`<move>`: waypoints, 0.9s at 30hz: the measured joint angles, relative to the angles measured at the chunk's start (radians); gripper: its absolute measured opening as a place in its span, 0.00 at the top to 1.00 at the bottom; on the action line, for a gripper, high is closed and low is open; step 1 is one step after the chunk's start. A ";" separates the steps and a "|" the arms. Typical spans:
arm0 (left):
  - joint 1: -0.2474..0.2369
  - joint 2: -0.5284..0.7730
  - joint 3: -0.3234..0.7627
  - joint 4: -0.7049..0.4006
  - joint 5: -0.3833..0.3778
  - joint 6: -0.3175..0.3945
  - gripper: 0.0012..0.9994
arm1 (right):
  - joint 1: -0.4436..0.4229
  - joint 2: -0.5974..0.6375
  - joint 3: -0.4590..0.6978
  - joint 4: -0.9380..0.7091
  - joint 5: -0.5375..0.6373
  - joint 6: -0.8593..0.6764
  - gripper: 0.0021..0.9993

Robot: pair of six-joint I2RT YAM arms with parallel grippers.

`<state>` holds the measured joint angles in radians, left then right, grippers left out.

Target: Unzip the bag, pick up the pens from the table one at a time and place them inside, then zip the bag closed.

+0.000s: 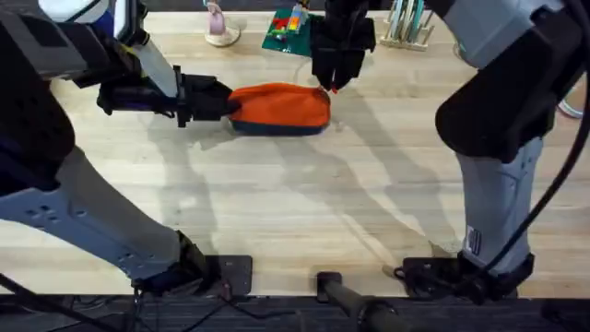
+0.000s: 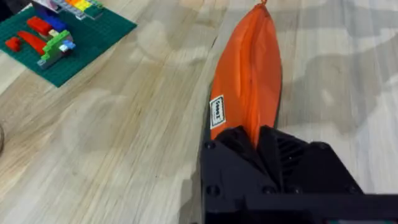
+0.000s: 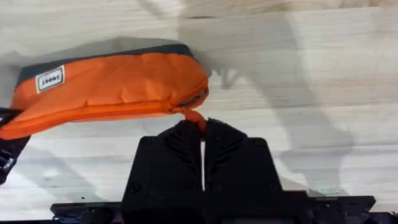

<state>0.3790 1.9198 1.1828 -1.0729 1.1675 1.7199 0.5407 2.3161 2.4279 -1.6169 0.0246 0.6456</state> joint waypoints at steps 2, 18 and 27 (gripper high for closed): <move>-0.004 0.000 0.000 0.000 0.008 0.000 0.96 | -0.008 0.000 0.000 0.000 0.003 0.000 0.97; -0.007 0.000 0.000 0.002 0.018 0.000 0.96 | -0.051 0.008 -0.051 0.026 0.011 0.002 0.97; -0.007 0.000 0.000 0.003 0.014 0.000 0.96 | -0.076 0.007 -0.373 0.222 -0.037 0.004 0.97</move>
<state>0.3717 1.9200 1.1824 -1.0695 1.1818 1.7199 0.4646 2.3236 2.0551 -1.3950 -0.0126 0.6498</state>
